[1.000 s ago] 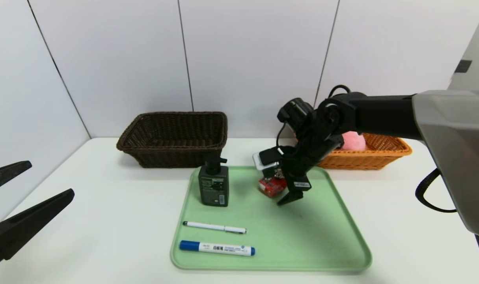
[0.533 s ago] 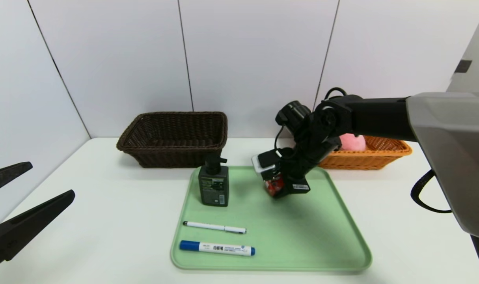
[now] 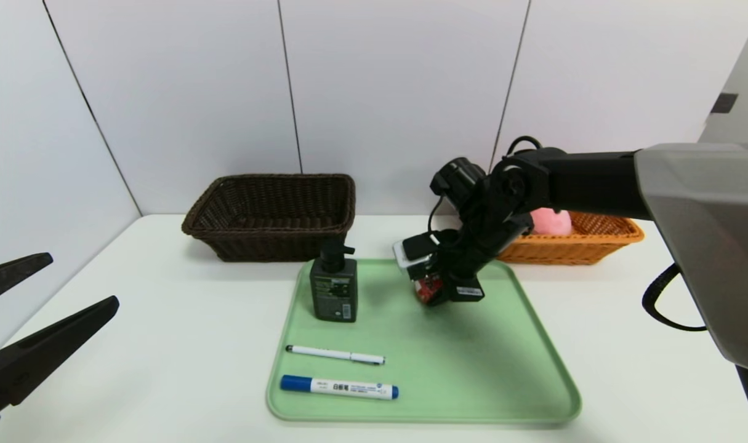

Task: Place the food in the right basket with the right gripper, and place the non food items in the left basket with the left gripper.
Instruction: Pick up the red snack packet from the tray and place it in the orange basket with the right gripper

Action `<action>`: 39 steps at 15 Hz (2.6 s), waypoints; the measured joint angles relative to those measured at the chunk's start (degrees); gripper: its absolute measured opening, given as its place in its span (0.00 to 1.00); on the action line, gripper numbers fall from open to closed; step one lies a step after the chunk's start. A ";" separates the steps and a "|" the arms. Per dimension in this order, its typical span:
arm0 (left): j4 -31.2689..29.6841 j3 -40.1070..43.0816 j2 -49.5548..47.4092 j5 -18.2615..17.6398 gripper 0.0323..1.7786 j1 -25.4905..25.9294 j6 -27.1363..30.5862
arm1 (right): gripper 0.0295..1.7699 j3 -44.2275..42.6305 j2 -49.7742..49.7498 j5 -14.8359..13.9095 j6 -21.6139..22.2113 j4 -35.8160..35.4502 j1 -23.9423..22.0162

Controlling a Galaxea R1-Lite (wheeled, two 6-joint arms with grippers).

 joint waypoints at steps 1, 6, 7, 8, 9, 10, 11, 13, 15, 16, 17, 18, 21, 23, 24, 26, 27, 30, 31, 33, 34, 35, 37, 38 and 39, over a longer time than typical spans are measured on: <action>-0.09 0.05 0.16 0.00 0.95 0.00 0.00 | 0.36 0.00 -0.48 0.02 0.28 0.00 0.01; -0.09 0.94 0.66 0.09 0.95 0.00 0.02 | 0.27 -0.11 -4.60 0.55 2.88 -7.11 0.76; -0.02 1.18 0.68 0.04 0.95 0.00 0.05 | 0.27 -0.11 -5.64 0.57 4.14 -7.94 0.80; -0.02 1.38 0.68 0.02 0.95 0.00 0.11 | 0.27 -0.11 -6.70 0.57 5.35 -8.59 0.78; 0.05 1.56 0.68 0.02 0.95 0.00 0.13 | 0.27 -0.11 -7.86 0.59 6.45 -8.74 0.72; 0.05 1.62 0.69 0.02 0.95 0.00 0.20 | 0.27 -0.11 -8.90 0.59 7.03 -8.79 0.56; 0.07 1.73 0.69 -0.02 0.95 0.00 0.28 | 0.27 -0.11 -9.92 0.61 7.56 -8.81 0.37; 0.11 1.79 0.72 -0.09 0.95 0.00 0.35 | 0.26 -0.11 -12.09 0.61 9.68 -9.29 -0.35; 0.13 2.06 0.68 -0.05 0.95 0.00 0.33 | 0.26 -0.11 -14.08 0.55 13.07 -12.07 -1.60; 0.16 2.34 0.61 -0.07 0.95 0.00 0.35 | 0.26 -0.11 -14.86 0.39 15.27 -14.17 -2.28; 0.16 2.62 0.49 -0.09 0.95 0.00 0.41 | 0.26 -0.11 -15.65 0.17 17.65 -16.09 -2.86; 0.16 2.80 0.35 -0.09 0.95 0.00 0.41 | 0.26 -0.11 -16.42 0.13 19.88 -17.77 -3.63; 0.16 2.84 0.00 -0.16 0.95 0.00 0.52 | 0.26 -0.11 -17.79 -0.72 24.65 -22.71 -6.34; 0.22 2.58 -0.06 -0.13 0.95 0.00 0.52 | 0.26 -0.09 -18.10 -3.43 27.12 -26.51 -8.44; 0.22 2.54 -0.06 -0.09 0.95 0.00 0.50 | 0.26 -0.07 -18.19 -4.13 27.45 -27.21 -10.03; 0.22 2.47 -0.05 -0.11 0.95 0.00 0.52 | 0.26 0.00 -18.14 -4.58 27.73 -27.67 -13.45; 0.22 2.45 0.00 -0.05 0.95 0.00 0.52 | 0.26 0.00 -18.01 -4.66 27.71 -27.94 -15.26; 0.24 2.30 0.22 -0.02 0.95 0.01 0.50 | 0.26 0.50 -17.12 -4.80 27.54 -28.11 -19.15; 0.22 2.21 0.33 0.00 0.95 0.04 0.52 | 0.26 1.11 -16.87 -4.83 27.51 -28.17 -19.61; 0.22 1.90 0.57 -0.02 0.95 0.01 0.55 | 0.26 2.78 -16.62 -4.83 27.34 -28.22 -20.04; 0.22 1.76 0.72 -0.02 0.95 0.01 0.52 | 0.26 3.56 -16.51 -4.80 27.23 -28.22 -20.09; 0.20 1.57 0.85 0.00 0.95 0.01 0.52 | 0.26 4.30 -16.37 -4.85 27.16 -28.25 -20.00; 0.18 1.18 1.16 0.00 0.95 0.04 0.52 | 0.26 5.29 -15.98 -4.80 26.97 -28.31 -19.65; 0.16 0.96 1.29 0.00 0.95 0.01 0.50 | 0.26 5.84 -15.76 -4.80 26.60 -28.31 -19.52; 0.16 0.83 1.40 0.00 0.95 0.01 0.52 | 0.26 6.36 -15.52 -4.77 26.40 -28.31 -19.37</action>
